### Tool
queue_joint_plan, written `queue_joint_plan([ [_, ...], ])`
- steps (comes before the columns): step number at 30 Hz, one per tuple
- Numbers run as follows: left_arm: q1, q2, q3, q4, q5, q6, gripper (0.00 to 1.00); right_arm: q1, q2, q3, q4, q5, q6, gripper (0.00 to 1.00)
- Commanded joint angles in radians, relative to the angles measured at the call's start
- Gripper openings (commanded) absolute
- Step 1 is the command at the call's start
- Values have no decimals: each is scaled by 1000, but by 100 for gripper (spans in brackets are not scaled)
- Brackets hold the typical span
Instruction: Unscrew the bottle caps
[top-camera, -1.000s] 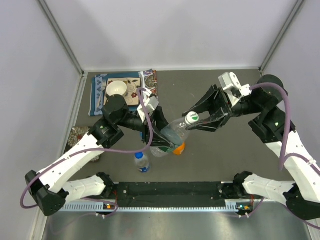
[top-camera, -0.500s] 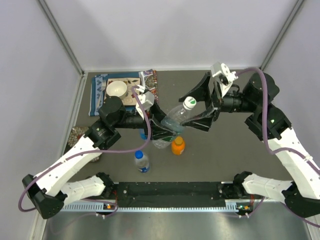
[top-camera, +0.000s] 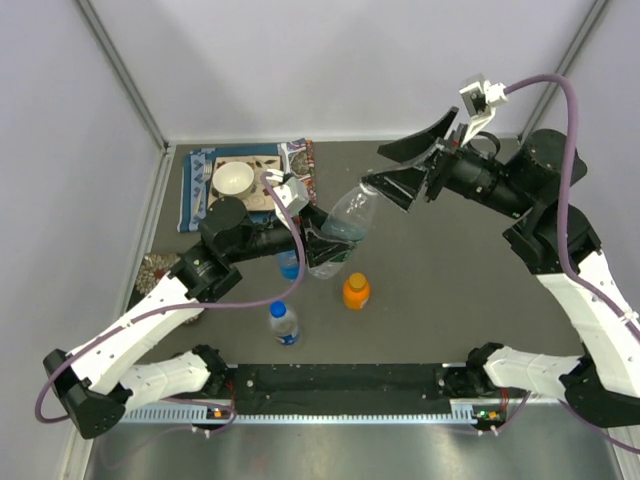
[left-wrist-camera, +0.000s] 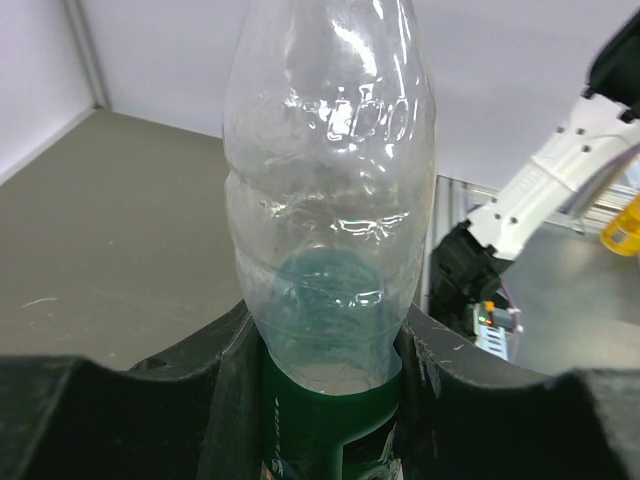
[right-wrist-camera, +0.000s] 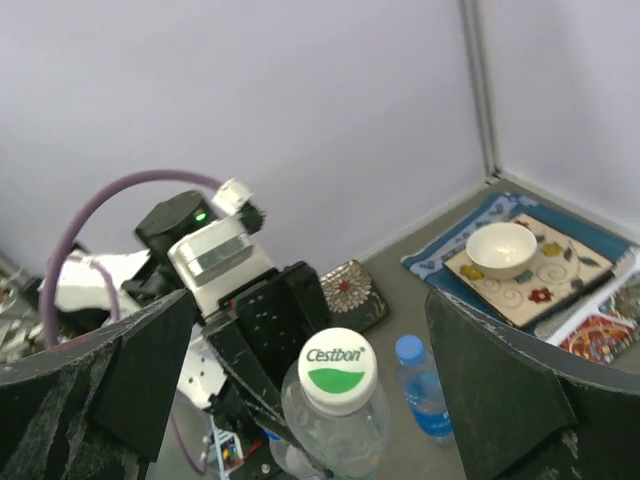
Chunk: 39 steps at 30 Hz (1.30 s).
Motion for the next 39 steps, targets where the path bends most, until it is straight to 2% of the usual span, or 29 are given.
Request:
queue_joint_plan([
  [1, -26, -26, -15, 33, -222, 61, 24, 18, 20, 40, -68, 230, 81, 99],
  [3, -40, -22, -18, 25, -292, 86, 24, 37, 27, 42, -110, 326, 104, 99],
  [8, -120, -25, -31, 30, -586, 145, 22, 51, 49, 42, -137, 402, 138, 99],
  [11, -154, -17, -33, 32, -695, 176, 22, 71, 70, 62, -144, 428, 135, 99],
  [15, -175, -3, -33, 25, -761, 182, 20, 81, 98, 75, -144, 445, 135, 99],
  [19, -186, -2, -35, 21, -786, 181, 19, 85, 115, 74, -143, 447, 134, 96],
  [28, -189, 9, -35, 10, -797, 204, 19, 92, 127, 59, -118, 451, 118, 82],
  [35, -191, 12, -36, 9, -797, 204, 19, 94, 141, 56, -105, 437, 114, 60],
  [39, -191, 9, -38, 9, -797, 205, 19, 95, 141, 45, -98, 436, 115, 52],
])
